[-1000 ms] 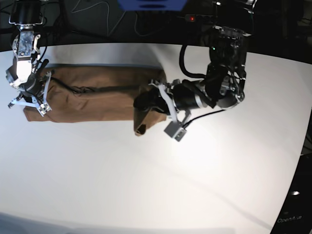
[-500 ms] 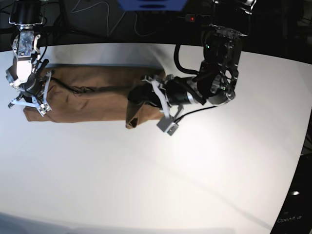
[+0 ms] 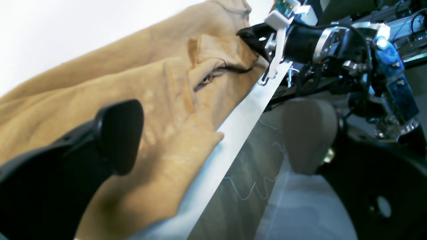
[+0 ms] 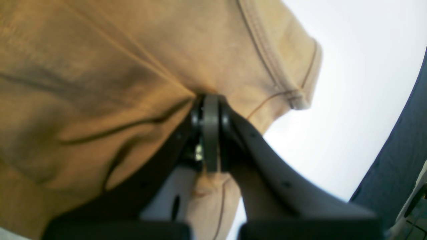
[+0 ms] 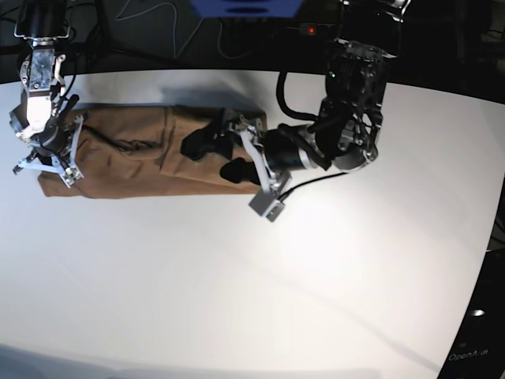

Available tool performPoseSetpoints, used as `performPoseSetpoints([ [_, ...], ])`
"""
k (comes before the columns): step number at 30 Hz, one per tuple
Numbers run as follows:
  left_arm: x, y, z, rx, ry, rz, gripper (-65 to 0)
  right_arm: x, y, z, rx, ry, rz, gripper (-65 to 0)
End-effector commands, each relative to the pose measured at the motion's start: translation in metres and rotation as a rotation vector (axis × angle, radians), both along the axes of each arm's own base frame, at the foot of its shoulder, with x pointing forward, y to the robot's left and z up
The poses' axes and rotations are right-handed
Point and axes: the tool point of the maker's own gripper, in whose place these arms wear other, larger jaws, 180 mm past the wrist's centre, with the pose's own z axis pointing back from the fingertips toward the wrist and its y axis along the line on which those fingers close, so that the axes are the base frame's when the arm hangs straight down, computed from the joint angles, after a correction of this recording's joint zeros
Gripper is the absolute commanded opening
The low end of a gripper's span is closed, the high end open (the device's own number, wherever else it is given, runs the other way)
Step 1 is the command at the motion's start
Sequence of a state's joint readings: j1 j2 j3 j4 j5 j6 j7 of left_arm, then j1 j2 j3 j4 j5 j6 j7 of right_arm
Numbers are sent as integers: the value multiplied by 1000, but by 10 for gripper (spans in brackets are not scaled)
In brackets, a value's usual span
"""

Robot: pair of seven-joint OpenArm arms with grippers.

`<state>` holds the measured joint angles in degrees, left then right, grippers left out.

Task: Fold the T-shirt properly
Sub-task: 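Lift the strip end with the left gripper and fold it toward the right gripper, then lay the folded end down on the strip's middle with the left gripper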

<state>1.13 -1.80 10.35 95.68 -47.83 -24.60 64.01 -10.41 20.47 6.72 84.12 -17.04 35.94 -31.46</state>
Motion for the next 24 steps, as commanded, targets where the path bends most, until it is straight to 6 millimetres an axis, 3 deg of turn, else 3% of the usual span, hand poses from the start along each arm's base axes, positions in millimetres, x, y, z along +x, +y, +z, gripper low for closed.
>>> performPoseSetpoints([
  [1, 7, -3, 19, -44, -52, 6, 0, -19, 18, -17, 64, 88, 36, -649],
  [4, 7, 4, 13, -15, -51, 5, -2, -19, 18, -17, 64, 88, 36, -649],
  [7, 6, 13, 6, 12, -45, 0, -81, -19, 18, -17, 65, 86, 37, -649],
  [18, -3, 29, -8, 84, -20, -29, -636, -18, 18, -16, 65, 83, 37, -649],
  [24, -9, 40, -18, 144, 5, -54, -622, -17, 18, -16, 65, 82, 37, -649],
])
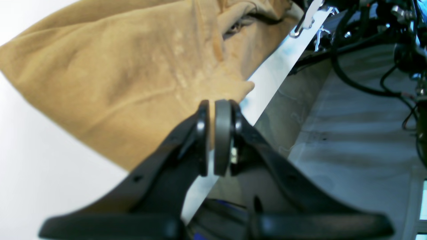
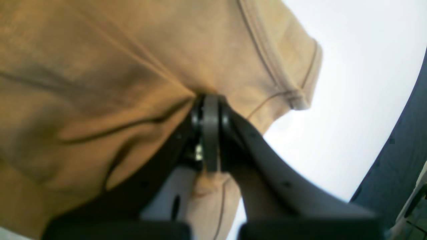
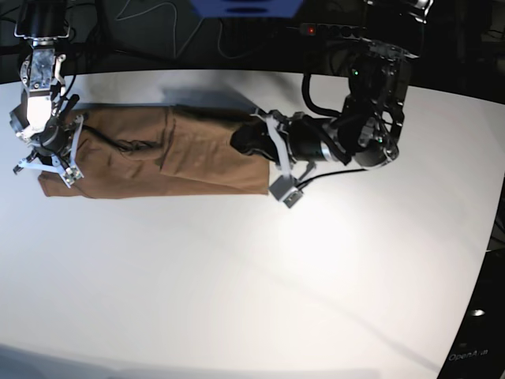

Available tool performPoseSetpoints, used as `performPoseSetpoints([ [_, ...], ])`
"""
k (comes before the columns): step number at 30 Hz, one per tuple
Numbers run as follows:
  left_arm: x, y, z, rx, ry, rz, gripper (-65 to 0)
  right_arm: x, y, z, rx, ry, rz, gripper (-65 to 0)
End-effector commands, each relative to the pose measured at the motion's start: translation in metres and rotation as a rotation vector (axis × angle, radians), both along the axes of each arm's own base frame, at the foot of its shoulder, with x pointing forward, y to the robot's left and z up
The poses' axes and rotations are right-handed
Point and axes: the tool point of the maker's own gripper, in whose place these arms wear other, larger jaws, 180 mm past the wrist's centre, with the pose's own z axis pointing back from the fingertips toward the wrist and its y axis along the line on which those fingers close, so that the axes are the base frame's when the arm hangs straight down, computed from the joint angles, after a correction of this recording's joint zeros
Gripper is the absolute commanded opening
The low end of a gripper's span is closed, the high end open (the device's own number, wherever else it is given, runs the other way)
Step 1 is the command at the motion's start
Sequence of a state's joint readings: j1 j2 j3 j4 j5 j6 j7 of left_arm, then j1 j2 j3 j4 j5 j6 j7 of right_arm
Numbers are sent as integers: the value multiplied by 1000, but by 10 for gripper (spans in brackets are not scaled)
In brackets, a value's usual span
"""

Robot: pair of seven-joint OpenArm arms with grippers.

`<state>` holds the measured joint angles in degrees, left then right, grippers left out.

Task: Fold the T-shirt properly
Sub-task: 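Lay the folded end down on the strip's middle with the left gripper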

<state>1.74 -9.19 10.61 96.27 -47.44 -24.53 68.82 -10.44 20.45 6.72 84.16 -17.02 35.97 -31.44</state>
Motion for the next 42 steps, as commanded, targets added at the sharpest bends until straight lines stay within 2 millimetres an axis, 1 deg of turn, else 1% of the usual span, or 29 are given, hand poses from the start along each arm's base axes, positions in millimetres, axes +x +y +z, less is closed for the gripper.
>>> performPoseSetpoints([
  [1, 8, -2, 11, -31, -31, 7, -622, -17, 18, -16, 64, 82, 36, -649],
  [5, 9, -2, 10, -29, -29, 9, -622, -17, 18, -16, 64, 82, 36, -649],
  [7, 11, -3, 2, -26, -1, 15, -622, -16, 18, -15, 64, 81, 36, -649],
  [9, 13, -13, -5, -15, 18, -11, -623, -15, 18, -15, 64, 79, 36, -649],
  [12, 5, -22, -20, 27, 44, -52, -623, -15, 17, -15, 63, 79, 37, -649],
  [15, 3, -31, -23, 39, 43, -66, -623, -17, 16, -15, 60, 82, 37, -649],
  [20, 6, -37, -28, 89, 17, -67, -623, -17, 16, -15, 61, 82, 37, -649],
  [23, 7, -36, -44, 147, 38, -69, -623, -16, 17, -15, 63, 81, 36, -649],
  [25, 6, -32, -60, 179, 70, -64, -623, -16, 16, -15, 61, 81, 37, -649],
  [31, 10, -33, -78, 146, 96, 1, -623, -17, 16, -15, 61, 81, 38, -649],
  [33, 15, -34, -78, 137, 91, 14, -623, -17, 16, -15, 61, 83, 38, -649],
  [38, 23, -45, -73, 96, 78, 46, -623, -18, 16, -15, 61, 84, 37, -649],
  [40, 32, -55, -64, 72, 54, 51, -623, -18, 16, -15, 61, 84, 37, -649],
  [42, 31, -62, -64, 57, 66, 46, -623, -18, 16, -15, 61, 84, 37, -649],
])
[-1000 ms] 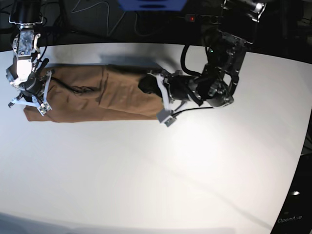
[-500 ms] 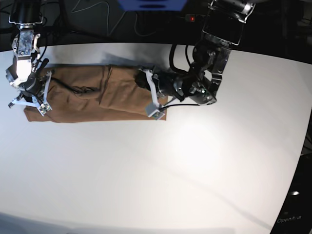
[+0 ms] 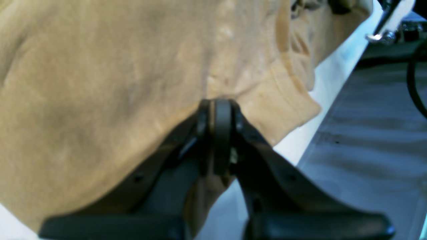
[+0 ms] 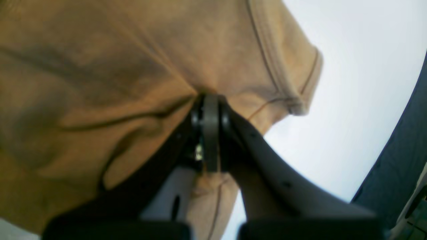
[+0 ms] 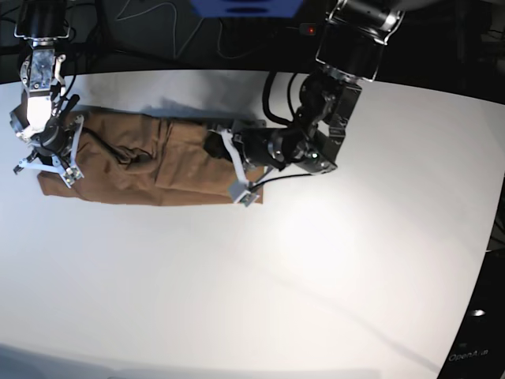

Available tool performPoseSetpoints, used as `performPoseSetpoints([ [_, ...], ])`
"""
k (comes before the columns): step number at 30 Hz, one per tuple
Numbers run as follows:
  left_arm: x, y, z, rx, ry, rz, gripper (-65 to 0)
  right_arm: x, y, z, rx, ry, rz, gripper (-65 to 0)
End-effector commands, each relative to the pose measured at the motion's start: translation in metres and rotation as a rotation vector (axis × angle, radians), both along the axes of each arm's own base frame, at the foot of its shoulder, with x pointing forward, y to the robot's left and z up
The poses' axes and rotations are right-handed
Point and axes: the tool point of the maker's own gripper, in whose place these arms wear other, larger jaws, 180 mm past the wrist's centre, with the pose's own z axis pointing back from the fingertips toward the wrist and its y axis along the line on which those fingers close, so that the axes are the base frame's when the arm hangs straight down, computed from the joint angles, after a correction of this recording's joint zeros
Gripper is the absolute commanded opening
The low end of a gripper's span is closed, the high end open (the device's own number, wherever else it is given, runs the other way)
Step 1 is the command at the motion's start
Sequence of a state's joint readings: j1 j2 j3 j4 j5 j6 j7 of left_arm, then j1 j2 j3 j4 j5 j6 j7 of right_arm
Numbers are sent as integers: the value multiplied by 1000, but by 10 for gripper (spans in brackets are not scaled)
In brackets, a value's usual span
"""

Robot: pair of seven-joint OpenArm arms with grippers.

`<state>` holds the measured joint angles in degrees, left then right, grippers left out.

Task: Fold the T-shirt properly
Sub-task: 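Lay the folded end down on the strip's middle with the left gripper, then open the right gripper and move it off the strip end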

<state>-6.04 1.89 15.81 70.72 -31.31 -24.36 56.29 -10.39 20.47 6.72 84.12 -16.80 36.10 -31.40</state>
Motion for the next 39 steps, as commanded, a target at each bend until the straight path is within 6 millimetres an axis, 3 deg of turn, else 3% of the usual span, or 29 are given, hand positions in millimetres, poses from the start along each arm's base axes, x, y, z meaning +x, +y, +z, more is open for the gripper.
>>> performPoseSetpoints([
  [1, 7, -11, 12, -32, -30, -4, -623, -19, 15, -16, 56, 86, 37, -649],
  [6, 6, -10, 9, -21, -26, -10, -623, -23, 14, -17, 53, 95, 37, -649],
  [14, 3, 47, -16, 95, -13, 1, -623, -17, 7, -10, 34, 80, 39, -649],
  [18, -3, 66, -26, 135, 1, 2, -623, 0, -2, 16, -19, 19, 68, -644],
  [27, -12, 66, -29, 131, 14, 1, -623, 20, -29, 76, -125, -119, 25, -637],
  [30, -17, 68, -32, 136, 26, 1, -623, 22, -44, 91, -144, -159, -18, -561],
  [33, -27, 87, -42, 169, 49, 5, -623, 16, -64, 100, -149, -184, -91, -444],
  [39, -34, 102, -47, 179, 69, 19, -623, 8, -88, 96, -99, -205, -281, -302],
])
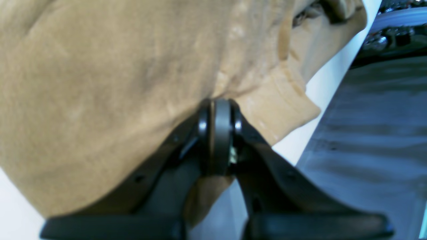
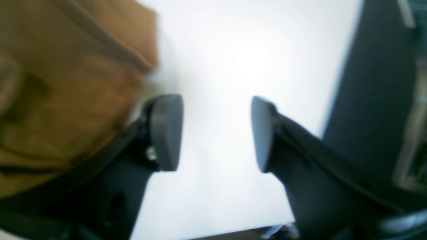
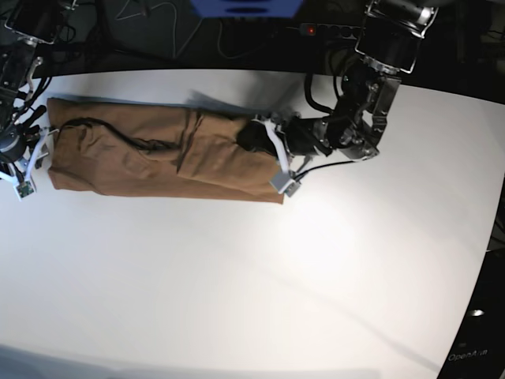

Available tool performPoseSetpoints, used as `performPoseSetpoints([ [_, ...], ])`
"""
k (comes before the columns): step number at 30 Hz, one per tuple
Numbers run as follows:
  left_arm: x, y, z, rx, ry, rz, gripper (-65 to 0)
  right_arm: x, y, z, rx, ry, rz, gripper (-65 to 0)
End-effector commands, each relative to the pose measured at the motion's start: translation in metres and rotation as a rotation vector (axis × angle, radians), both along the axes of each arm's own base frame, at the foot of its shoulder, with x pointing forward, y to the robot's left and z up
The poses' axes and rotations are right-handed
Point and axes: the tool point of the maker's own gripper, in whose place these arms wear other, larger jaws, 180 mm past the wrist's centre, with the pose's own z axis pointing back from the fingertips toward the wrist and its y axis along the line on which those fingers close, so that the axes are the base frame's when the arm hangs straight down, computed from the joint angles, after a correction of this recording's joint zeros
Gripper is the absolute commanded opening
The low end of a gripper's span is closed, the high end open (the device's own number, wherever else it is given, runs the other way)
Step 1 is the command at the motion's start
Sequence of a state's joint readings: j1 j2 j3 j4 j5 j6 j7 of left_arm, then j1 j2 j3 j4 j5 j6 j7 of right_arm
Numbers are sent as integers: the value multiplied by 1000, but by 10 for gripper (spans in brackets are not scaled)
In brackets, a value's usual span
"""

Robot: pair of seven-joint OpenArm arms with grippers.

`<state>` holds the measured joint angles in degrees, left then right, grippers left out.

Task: Fold the T-shirt properly
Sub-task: 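Open the right gripper and move it off the strip end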

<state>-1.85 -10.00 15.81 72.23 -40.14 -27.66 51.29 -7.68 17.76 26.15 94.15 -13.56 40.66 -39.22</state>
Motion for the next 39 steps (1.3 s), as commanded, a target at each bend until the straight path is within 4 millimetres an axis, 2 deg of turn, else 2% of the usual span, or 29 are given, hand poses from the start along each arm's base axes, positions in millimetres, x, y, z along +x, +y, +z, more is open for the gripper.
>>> performPoseSetpoints([
  [1, -19, 33, -28, 174, 73, -34, -623, 3, -21, 15, -34, -18, -57, -286],
  [5, -16, 39, -24, 144, 82, -14, -623, -9, -45, 14, 57, 34, -246, -187],
  [7, -14, 41, -23, 142, 80, -10, -623, -15, -56, 19, 65, 53, -306, -178],
  [11, -13, 39, -22, 137, 78, -10, -623, -26, -62, 22, 70, 84, -367, -184],
  [16, -12, 38, -21, 138, 73, -11, -623, -14, -46, 20, 175, 33, -330, -186],
  [18, -8, 38, -20, 139, 65, -11, -623, -5, -43, 28, 231, -6, -293, -186],
  [24, -6, 40, -19, 145, 61, -9, -623, 0, -29, 42, 391, 3, -242, -186],
  [29, -6, 40, -19, 146, 61, -9, -623, 1, -6, 43, 533, 5, -185, -186],
  [33, -6, 40, -19, 143, 61, -9, -623, 3, 9, 42, 604, -10, -148, -186],
  [39, -6, 40, -19, 146, 61, -9, -623, -10, 25, 19, 664, 34, -165, -186],
])
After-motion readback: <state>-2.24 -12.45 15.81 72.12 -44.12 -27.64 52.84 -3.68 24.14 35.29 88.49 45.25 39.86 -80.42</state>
